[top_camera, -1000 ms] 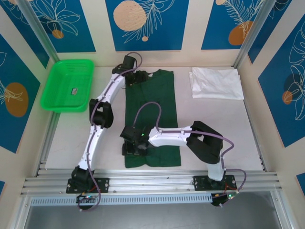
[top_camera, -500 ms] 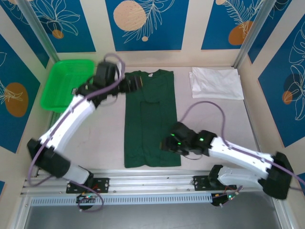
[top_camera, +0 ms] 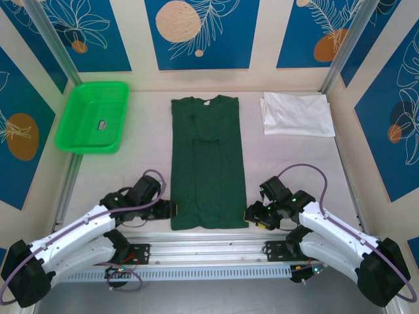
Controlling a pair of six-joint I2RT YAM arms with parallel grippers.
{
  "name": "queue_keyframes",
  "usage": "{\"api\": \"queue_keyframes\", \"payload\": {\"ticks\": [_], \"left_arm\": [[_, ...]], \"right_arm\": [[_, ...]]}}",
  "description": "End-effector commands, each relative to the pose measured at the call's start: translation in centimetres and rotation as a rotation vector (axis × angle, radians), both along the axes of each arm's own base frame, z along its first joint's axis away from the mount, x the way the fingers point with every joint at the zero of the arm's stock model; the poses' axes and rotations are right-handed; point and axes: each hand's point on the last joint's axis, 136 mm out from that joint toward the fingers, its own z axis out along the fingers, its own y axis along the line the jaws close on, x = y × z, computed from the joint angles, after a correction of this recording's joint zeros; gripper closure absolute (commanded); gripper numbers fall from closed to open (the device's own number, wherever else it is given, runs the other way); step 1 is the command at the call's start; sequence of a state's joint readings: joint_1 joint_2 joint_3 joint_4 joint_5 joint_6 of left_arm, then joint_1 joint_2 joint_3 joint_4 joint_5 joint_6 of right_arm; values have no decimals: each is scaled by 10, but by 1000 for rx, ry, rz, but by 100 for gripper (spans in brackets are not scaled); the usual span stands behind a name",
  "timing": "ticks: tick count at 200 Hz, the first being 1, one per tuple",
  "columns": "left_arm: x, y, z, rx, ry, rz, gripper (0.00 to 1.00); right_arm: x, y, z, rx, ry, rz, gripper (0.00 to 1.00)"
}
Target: Fold and stack the t-shirts
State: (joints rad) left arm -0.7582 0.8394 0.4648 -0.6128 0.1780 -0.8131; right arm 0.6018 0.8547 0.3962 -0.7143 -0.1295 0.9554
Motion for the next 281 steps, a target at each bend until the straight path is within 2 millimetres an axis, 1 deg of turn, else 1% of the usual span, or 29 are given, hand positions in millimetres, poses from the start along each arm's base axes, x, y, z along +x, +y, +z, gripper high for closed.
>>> {"api": "queue_keyframes", "payload": {"ticks": [1, 21, 44, 75, 96, 112, 122, 153, 176, 217, 231, 243, 262, 281], "left_arm": [[-17, -13, -10, -88, 85, 9, 49], [-24, -9, -20, -70, 110, 5, 49], [-29, -10, -24, -76, 131, -7, 49], [-34, -5, -34, -44, 153, -20, 51], [-34, -12, -37, -77, 161, -28, 53], [-32, -20, -34, -119, 153, -34, 53], [-31, -21, -33, -124, 148, -34, 55], [-28, -22, -32, -133, 136, -30, 58], [-26, -24, -32, -139, 126, -30, 67], [-29, -17, -38, -96, 137, -34, 67], [-30, -16, -39, -86, 137, -35, 68], [-30, -16, -41, -80, 141, -41, 77], [-32, -15, -44, -64, 147, -53, 100], [-33, -13, -48, -32, 154, -64, 100]], "right_arm": [[0, 13, 1, 75, 7, 28, 52], [0, 10, -1, 50, 14, 21, 52], [-3, 16, -5, 67, 28, 27, 52], [-3, 16, -11, 35, 35, 26, 53], [-2, 19, -12, 33, 38, 32, 54], [-2, 19, -14, 14, 44, 36, 55], [-2, 19, -16, 4, 50, 40, 56], [-2, 20, -17, -21, 51, 48, 63], [-1, 19, -17, -29, 44, 48, 67], [0, 19, -17, -35, 38, 46, 79], [0, 19, -17, -32, 37, 48, 81], [1, 20, -16, -29, 33, 51, 84], [1, 21, -15, -26, 30, 59, 93], [0, 20, -15, -31, 31, 66, 100]]}}
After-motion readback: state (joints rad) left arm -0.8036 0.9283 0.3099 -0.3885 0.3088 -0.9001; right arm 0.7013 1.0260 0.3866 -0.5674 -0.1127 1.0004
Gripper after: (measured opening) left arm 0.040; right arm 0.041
